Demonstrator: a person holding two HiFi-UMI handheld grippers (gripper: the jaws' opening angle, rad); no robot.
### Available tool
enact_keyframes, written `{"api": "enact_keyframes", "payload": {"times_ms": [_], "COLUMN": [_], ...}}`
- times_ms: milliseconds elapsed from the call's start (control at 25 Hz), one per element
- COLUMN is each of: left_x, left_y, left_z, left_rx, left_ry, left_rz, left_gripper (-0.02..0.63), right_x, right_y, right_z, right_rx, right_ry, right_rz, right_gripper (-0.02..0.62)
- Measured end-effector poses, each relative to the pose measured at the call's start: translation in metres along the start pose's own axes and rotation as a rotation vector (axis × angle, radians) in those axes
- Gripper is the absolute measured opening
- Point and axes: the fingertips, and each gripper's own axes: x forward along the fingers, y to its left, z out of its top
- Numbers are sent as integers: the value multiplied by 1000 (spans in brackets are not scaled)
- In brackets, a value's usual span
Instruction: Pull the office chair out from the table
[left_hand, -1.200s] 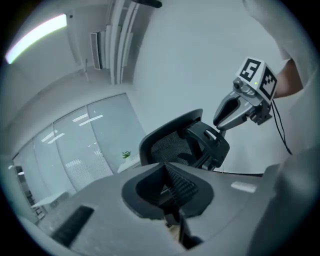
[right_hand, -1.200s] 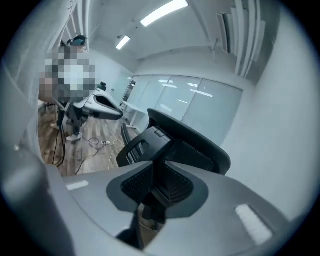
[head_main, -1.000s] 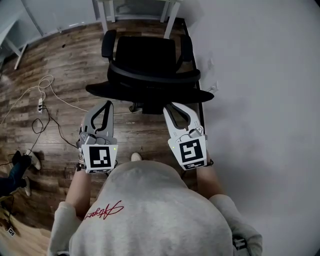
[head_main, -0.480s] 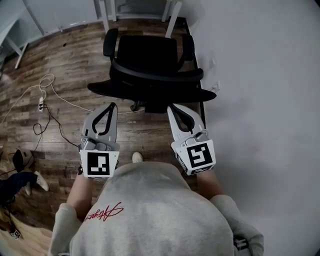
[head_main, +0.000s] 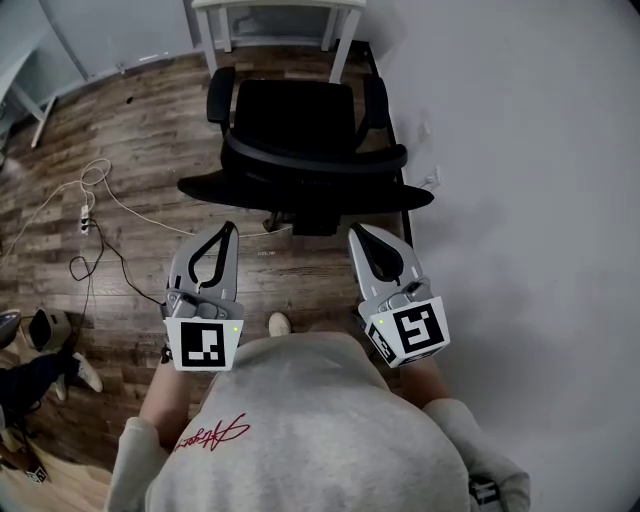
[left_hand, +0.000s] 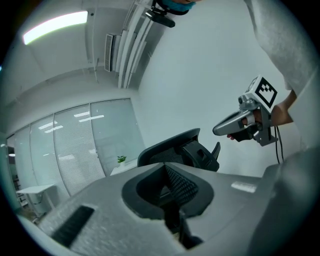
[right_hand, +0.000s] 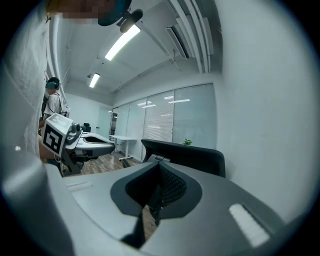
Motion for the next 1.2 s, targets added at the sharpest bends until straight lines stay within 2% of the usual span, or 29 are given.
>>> {"api": "enact_keyframes", "payload": {"times_ms": [240, 400, 560, 800, 1200], "left_x": [0, 4, 5, 5, 3], "left_y": [-9, -7, -4, 5, 1], "left_z": [0, 0, 7, 3, -1], "left_rx": [16, 15, 10, -26, -19], "left_ry": [5, 3, -20, -22, -13], "left_rz": [-28, -17, -21, -2, -20], "left_gripper": [-3, -3, -3, -3, -3], "right_x": [-5, -5, -2, 5, 3], "right_y": [-7, -8, -15, -13, -10], "right_z": [5, 0, 0, 5, 2], "right_rx": [-16, -55, -18, -60, -38], "right_ry": [-19, -5, 8, 7, 5], "right_rz": [-61, -61, -62, -59, -60], "right_gripper": [0, 0, 2, 2, 2]}}
